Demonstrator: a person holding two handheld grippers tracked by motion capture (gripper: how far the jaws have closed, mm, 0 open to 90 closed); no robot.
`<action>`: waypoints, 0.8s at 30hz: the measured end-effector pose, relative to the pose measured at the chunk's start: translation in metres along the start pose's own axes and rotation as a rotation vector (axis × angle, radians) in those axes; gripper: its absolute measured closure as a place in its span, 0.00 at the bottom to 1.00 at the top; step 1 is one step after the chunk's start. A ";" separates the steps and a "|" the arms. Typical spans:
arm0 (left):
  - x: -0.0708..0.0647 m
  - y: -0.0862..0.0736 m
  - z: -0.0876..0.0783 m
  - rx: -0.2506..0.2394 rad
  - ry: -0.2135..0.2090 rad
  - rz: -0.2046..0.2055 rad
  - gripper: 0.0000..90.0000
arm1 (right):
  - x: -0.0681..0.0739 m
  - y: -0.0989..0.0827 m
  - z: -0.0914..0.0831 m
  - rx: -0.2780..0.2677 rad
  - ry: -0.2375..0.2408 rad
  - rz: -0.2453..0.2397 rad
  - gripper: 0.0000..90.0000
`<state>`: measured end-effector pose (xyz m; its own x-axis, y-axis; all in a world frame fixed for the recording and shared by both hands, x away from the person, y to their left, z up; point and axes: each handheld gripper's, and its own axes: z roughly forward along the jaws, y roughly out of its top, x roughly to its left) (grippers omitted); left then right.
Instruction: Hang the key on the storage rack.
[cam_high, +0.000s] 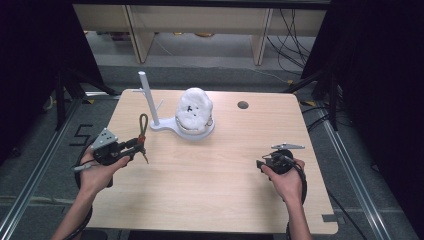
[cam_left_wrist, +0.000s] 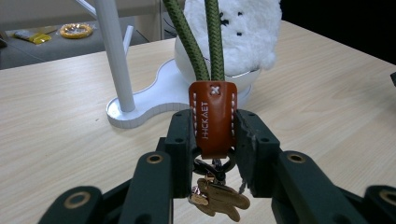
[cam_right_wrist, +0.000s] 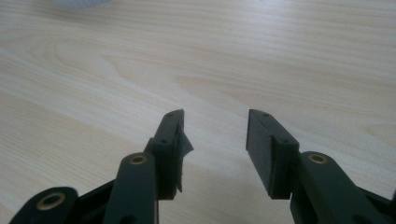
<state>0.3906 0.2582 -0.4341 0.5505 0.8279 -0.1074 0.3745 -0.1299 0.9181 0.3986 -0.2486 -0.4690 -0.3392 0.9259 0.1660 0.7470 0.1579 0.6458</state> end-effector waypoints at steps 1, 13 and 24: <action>0.001 0.000 0.000 -0.007 -0.001 0.000 0.75 | 0.000 0.000 0.000 0.000 0.000 0.001 0.64; 0.007 0.008 -0.003 -0.030 0.043 -0.008 0.75 | 0.000 0.000 0.000 0.004 0.010 0.007 0.64; 0.012 0.016 -0.004 -0.056 0.061 -0.005 0.75 | 0.001 0.000 0.000 -0.007 -0.006 0.012 0.64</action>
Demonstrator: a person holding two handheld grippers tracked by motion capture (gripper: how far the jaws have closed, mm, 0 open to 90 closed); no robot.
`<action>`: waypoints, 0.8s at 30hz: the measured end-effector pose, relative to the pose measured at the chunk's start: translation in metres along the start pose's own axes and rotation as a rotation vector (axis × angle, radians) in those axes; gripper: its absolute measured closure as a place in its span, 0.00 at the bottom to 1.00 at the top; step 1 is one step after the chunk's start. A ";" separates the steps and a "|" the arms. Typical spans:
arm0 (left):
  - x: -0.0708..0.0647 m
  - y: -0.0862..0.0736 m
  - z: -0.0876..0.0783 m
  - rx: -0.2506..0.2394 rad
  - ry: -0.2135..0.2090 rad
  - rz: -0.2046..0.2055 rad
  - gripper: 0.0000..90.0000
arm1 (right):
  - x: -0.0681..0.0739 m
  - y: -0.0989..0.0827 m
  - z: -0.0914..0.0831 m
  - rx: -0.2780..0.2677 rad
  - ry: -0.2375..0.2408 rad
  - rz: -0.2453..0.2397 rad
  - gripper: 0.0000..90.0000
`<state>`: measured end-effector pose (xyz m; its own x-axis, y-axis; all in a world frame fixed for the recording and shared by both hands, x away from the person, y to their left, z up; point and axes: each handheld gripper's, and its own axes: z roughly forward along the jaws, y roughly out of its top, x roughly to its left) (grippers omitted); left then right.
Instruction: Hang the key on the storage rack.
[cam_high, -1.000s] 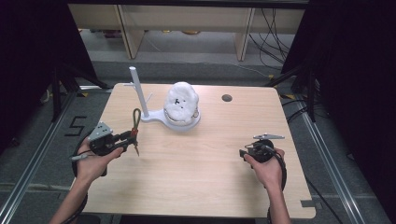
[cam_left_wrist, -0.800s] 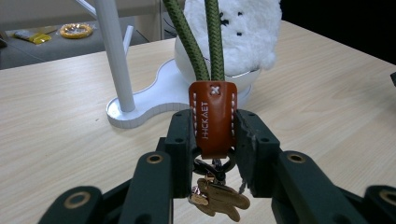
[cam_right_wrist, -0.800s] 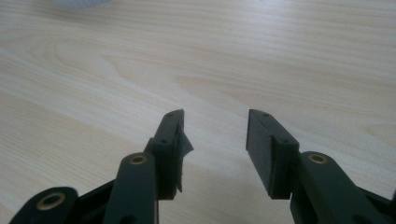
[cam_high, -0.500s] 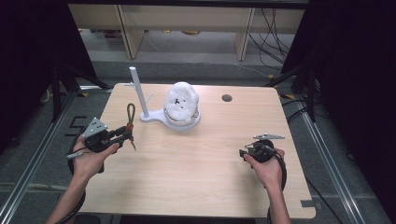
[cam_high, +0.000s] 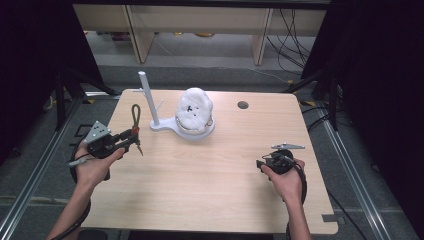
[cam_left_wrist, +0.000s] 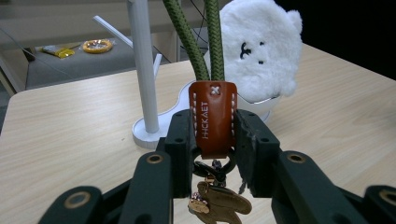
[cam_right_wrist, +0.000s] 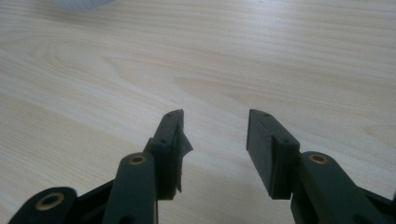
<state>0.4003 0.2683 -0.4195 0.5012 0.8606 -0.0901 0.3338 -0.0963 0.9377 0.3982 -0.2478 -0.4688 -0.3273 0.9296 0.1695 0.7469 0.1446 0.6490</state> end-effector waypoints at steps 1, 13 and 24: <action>0.001 0.001 0.000 -0.002 0.001 0.001 0.75 | 0.000 0.000 0.000 0.002 0.001 -0.004 0.64; 0.004 0.007 0.004 -0.013 0.008 0.000 0.75 | 0.000 0.000 0.000 -0.002 0.005 0.007 0.64; 0.009 0.011 0.008 -0.015 0.014 -0.004 0.75 | -0.001 -0.001 0.001 -0.007 0.016 0.004 0.63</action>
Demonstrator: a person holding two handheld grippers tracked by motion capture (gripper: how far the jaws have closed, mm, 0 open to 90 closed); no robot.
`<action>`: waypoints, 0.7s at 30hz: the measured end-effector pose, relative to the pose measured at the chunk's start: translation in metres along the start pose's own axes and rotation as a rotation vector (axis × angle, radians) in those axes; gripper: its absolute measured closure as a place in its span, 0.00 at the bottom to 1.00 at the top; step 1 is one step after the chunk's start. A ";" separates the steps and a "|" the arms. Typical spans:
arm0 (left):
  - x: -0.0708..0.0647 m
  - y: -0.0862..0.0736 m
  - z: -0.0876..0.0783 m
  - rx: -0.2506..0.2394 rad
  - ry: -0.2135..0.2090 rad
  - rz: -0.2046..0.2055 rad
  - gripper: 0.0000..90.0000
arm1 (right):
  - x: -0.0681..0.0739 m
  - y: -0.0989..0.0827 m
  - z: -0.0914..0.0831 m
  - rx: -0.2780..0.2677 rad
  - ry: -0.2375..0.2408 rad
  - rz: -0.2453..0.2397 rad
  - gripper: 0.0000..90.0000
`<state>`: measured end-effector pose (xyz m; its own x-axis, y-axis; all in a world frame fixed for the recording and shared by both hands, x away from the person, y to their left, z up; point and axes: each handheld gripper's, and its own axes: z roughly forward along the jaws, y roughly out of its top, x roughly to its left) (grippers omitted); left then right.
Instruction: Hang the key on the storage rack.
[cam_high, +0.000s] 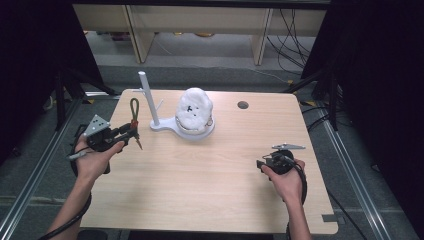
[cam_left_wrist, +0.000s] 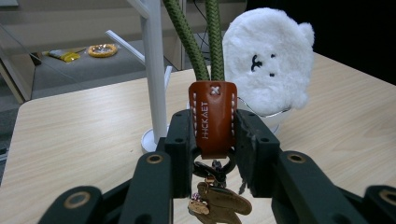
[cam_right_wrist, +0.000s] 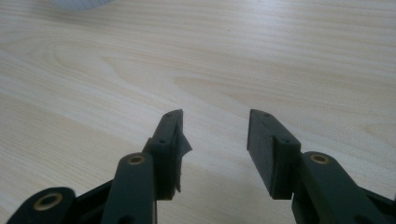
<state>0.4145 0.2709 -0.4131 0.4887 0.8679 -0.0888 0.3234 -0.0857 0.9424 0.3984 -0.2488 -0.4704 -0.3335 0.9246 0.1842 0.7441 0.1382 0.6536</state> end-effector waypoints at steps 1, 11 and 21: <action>0.000 0.000 0.001 -0.002 0.000 -0.002 0.75 | 0.001 0.000 -0.001 0.004 -0.015 0.008 0.63; 0.004 0.005 0.004 -0.014 0.003 -0.003 0.75 | 0.001 0.000 -0.001 0.008 -0.017 0.006 0.62; 0.010 0.011 0.009 -0.011 0.017 -0.005 0.75 | 0.000 -0.001 0.000 0.007 -0.011 0.004 0.62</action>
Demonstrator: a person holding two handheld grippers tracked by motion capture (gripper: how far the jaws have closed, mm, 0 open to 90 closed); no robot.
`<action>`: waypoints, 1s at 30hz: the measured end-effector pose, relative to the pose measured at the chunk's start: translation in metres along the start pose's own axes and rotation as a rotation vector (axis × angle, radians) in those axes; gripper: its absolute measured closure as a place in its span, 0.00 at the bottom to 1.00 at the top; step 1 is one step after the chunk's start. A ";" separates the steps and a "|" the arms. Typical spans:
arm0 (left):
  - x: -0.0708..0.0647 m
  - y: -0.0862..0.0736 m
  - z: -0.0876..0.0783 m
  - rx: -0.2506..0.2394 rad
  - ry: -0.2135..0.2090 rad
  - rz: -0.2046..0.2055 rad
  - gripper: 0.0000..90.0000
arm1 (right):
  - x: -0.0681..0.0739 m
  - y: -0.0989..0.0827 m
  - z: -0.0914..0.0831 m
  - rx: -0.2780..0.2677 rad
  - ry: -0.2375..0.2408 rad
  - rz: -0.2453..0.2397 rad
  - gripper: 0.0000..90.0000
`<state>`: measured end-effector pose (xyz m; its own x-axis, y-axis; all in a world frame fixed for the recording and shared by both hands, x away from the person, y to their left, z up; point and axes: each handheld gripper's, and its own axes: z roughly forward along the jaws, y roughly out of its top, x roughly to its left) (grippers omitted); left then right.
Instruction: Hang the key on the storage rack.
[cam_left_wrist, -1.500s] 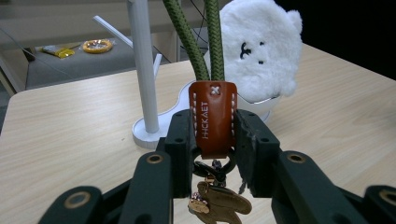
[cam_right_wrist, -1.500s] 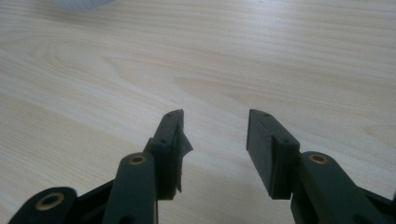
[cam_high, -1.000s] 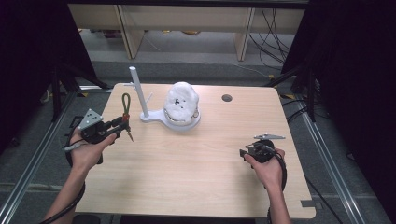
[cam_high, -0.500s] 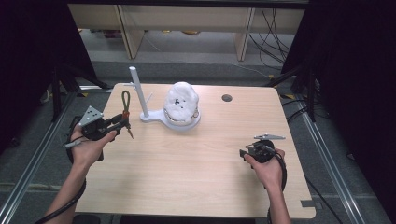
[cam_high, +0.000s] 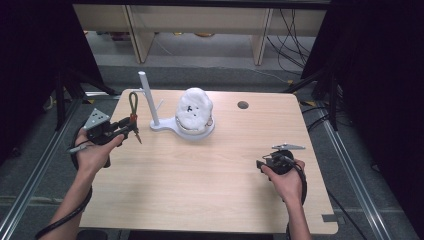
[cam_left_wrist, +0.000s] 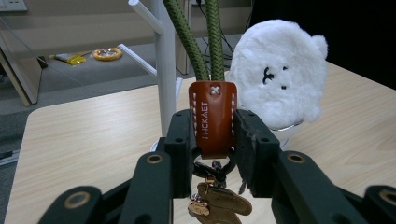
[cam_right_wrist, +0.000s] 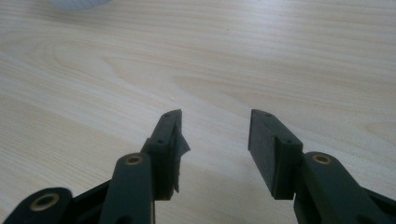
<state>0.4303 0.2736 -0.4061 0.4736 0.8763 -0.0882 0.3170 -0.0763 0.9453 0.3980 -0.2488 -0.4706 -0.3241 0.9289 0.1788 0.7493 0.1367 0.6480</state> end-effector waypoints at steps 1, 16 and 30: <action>0.000 0.000 0.001 -0.001 0.000 -0.004 0.75 | 0.000 0.000 0.000 0.001 -0.002 0.001 0.62; 0.008 0.006 0.009 0.005 0.010 -0.008 0.75 | -0.002 -0.001 0.001 0.010 -0.022 -0.021 0.62; 0.016 0.007 0.018 0.015 0.016 -0.034 0.75 | -0.002 -0.001 0.002 0.009 -0.023 -0.021 0.62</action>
<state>0.4553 0.2784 -0.4064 0.4494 0.8859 -0.1148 0.3448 -0.0535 0.9371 0.3990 -0.2499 -0.4728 -0.3265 0.9335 0.1481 0.7474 0.1591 0.6450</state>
